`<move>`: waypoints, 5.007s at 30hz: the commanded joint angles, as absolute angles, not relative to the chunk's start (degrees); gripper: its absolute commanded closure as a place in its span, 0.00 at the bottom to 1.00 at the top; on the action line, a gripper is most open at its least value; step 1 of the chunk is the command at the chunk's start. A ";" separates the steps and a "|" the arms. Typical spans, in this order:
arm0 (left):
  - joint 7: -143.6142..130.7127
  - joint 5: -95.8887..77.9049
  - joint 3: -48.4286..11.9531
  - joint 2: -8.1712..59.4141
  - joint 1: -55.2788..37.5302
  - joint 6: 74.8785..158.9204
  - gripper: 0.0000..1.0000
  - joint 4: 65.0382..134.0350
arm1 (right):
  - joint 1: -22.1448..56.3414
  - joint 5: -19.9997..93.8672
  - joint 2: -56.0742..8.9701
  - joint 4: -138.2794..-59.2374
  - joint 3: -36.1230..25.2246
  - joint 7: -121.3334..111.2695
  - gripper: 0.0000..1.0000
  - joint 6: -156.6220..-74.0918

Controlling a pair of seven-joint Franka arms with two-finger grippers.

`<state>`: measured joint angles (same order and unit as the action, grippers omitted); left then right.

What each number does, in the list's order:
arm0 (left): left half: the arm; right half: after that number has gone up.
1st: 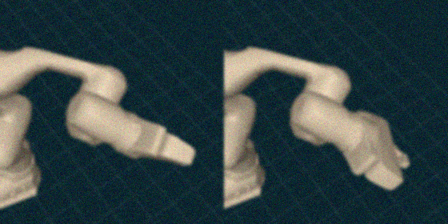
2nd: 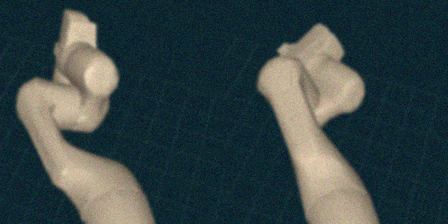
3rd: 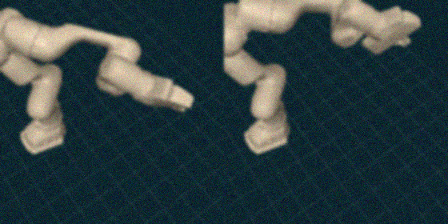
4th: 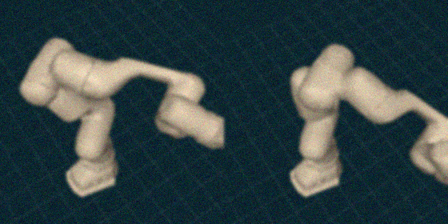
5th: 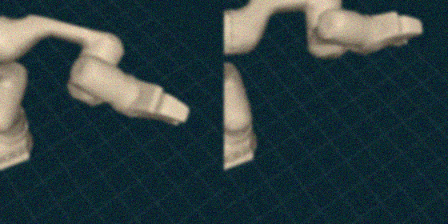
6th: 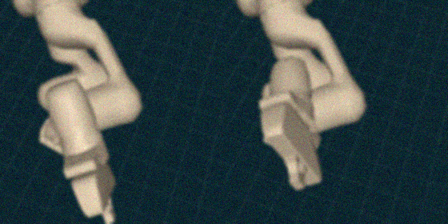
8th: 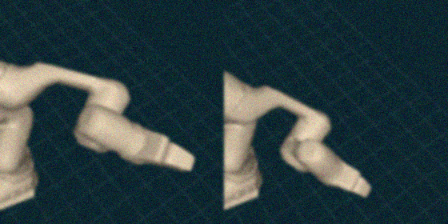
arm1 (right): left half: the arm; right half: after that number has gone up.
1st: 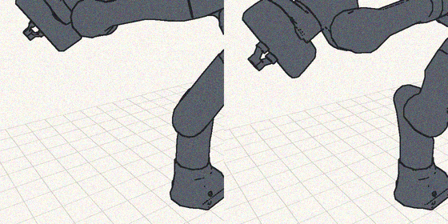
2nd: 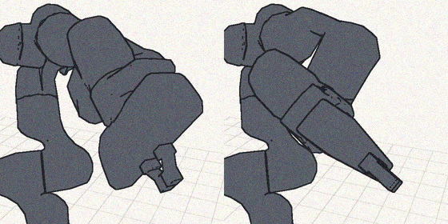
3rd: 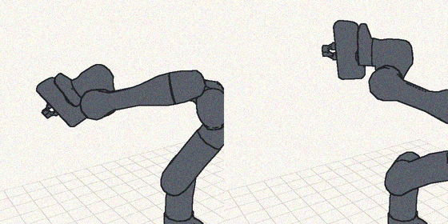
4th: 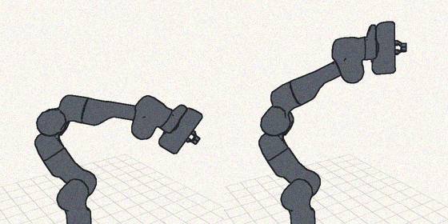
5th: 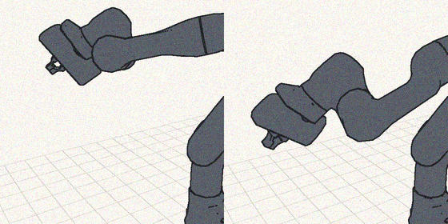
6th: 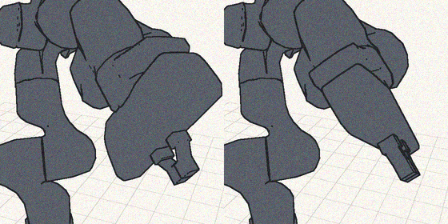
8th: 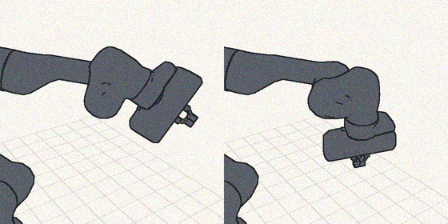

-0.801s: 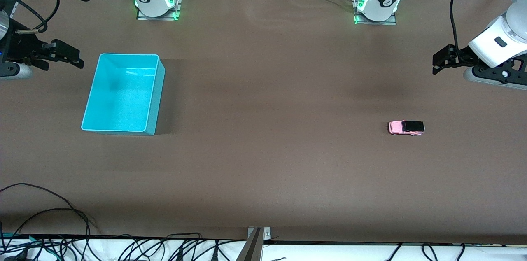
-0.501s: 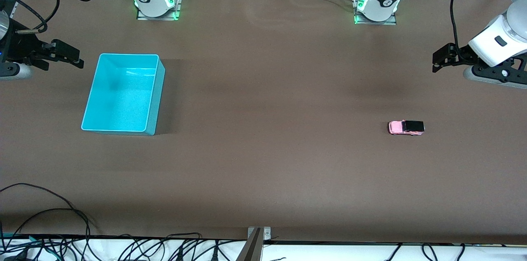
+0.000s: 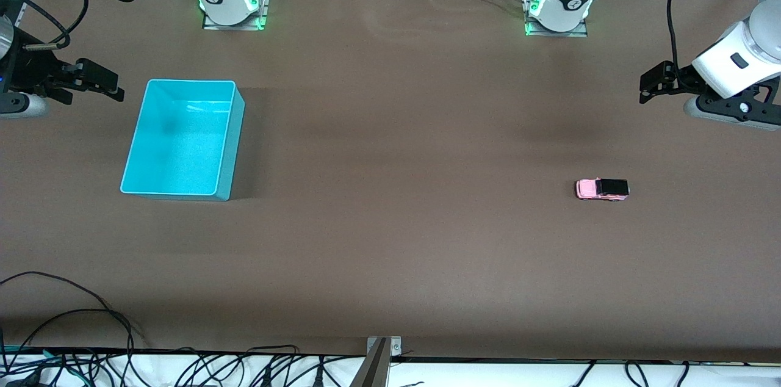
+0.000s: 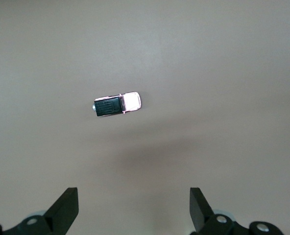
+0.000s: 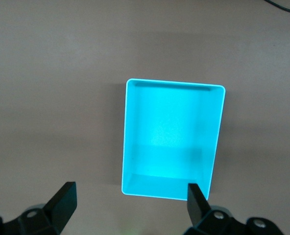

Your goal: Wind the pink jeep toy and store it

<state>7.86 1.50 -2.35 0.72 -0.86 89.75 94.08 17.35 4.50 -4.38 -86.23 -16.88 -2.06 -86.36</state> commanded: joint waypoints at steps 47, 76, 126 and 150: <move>9.32 0.09 -2.02 1.41 -0.79 88.51 0.00 91.85 | 17.23 4.66 -4.66 -84.73 -16.79 -2.11 0.00 -85.52; 9.23 0.09 -2.02 2.46 -0.88 88.51 0.00 90.62 | 17.31 4.66 -4.66 -84.73 -16.79 -2.11 0.00 -85.52; 71.44 1.05 -1.93 21.61 5.01 99.48 0.00 90.88 | 17.31 4.66 -4.66 -84.73 -16.79 -2.11 0.00 -85.52; 95.61 5.27 -1.93 26.80 6.33 137.62 0.00 112.93 | 17.31 4.66 -4.66 -84.73 -16.70 -2.11 0.00 -85.52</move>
